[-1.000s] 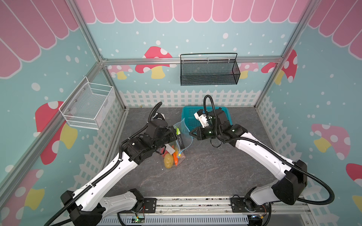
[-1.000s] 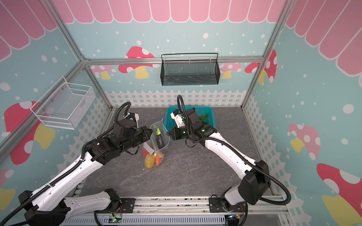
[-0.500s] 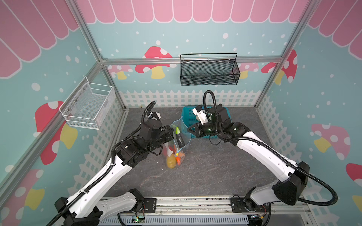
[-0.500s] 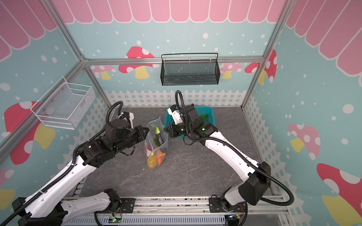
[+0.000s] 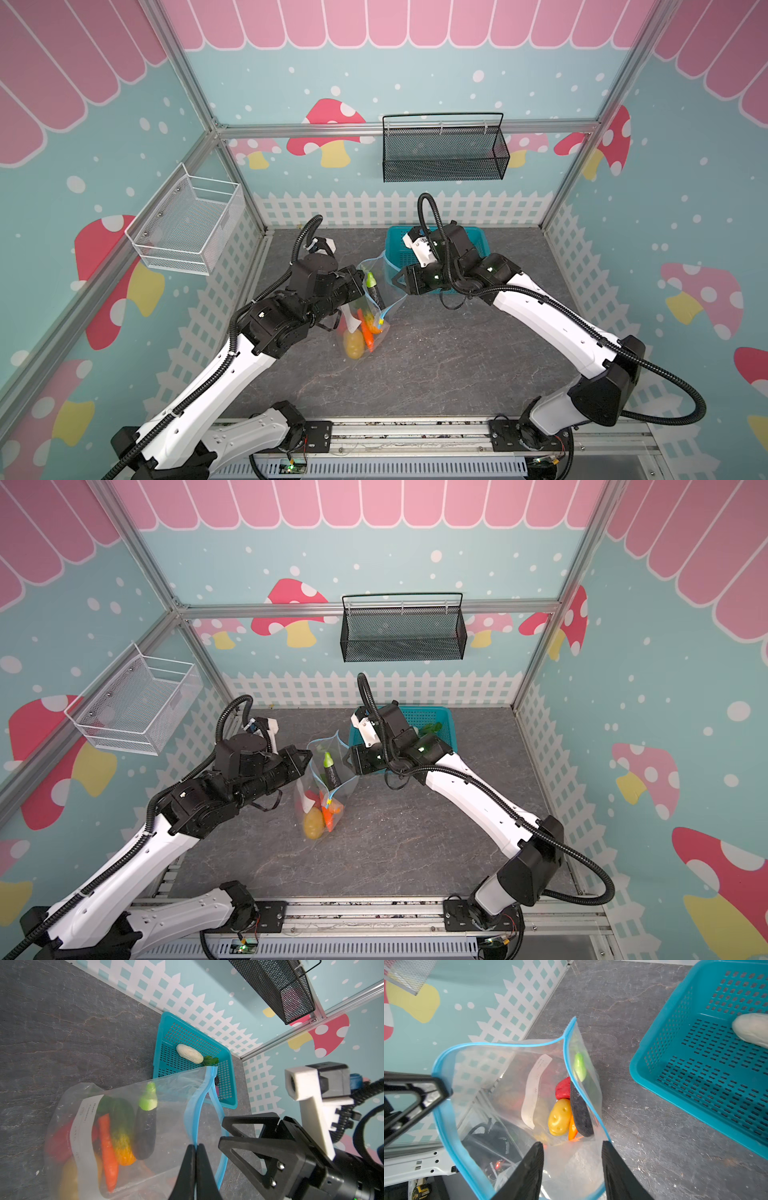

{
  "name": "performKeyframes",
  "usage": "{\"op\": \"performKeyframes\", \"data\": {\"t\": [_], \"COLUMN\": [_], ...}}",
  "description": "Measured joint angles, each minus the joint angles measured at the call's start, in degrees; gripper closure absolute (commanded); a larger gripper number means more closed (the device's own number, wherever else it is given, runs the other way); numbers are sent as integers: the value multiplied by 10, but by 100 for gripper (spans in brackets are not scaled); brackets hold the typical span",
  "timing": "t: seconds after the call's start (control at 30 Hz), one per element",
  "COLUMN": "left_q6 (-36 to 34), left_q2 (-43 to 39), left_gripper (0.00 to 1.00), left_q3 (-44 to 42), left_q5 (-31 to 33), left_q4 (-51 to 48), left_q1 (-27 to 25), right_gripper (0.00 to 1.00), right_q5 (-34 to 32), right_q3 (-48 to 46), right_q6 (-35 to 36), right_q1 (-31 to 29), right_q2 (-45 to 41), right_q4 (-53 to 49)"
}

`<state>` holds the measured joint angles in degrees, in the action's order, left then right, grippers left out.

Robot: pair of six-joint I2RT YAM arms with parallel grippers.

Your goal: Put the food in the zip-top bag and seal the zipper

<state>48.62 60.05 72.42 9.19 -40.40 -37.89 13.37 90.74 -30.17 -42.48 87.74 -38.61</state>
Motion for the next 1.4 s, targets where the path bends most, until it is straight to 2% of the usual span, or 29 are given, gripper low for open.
{"op": "performKeyframes", "data": {"t": [0.2, 0.33, 0.37, 0.47, 0.57, 0.9, 1.03, 1.2, 1.4], "left_q6": [0, 0, 0, 0, 0, 0, 0, 0, 3], "left_q2": [0, 0, 0, 0, 0, 0, 0, 0, -3], "left_gripper": [100, 100, 100, 100, 100, 100, 100, 100, 100], "left_q3": [-5, -8, -8, -8, -8, -12, -12, -12, -12], "left_q5": [0, 0, 0, -1, -3, -5, -8, -17, -39], "left_q4": [2, 4, 4, 4, 4, 9, 10, 12, 12], "left_q1": [0, 2, 2, 3, 3, 4, 4, 14, 33], "right_gripper": [50, 49, 52, 72, 81, 90, 100, 100, 100], "right_q5": [-32, -26, -22, -10, 8, 66, 118, 147, 147], "right_q3": [25, 23, 21, 13, 4, -1, -18, -23, -17], "right_q6": [8, 8, 7, 7, 2, -11, -35, -54, -68], "right_q1": [0, 0, 0, 0, -1, -3, -3, -3, -4], "right_q2": [-1, 0, 0, 2, 10, 30, 28, 28, 15], "right_q4": [-16, -21, -20, -18, -12, 9, 52, 79, 95]}}
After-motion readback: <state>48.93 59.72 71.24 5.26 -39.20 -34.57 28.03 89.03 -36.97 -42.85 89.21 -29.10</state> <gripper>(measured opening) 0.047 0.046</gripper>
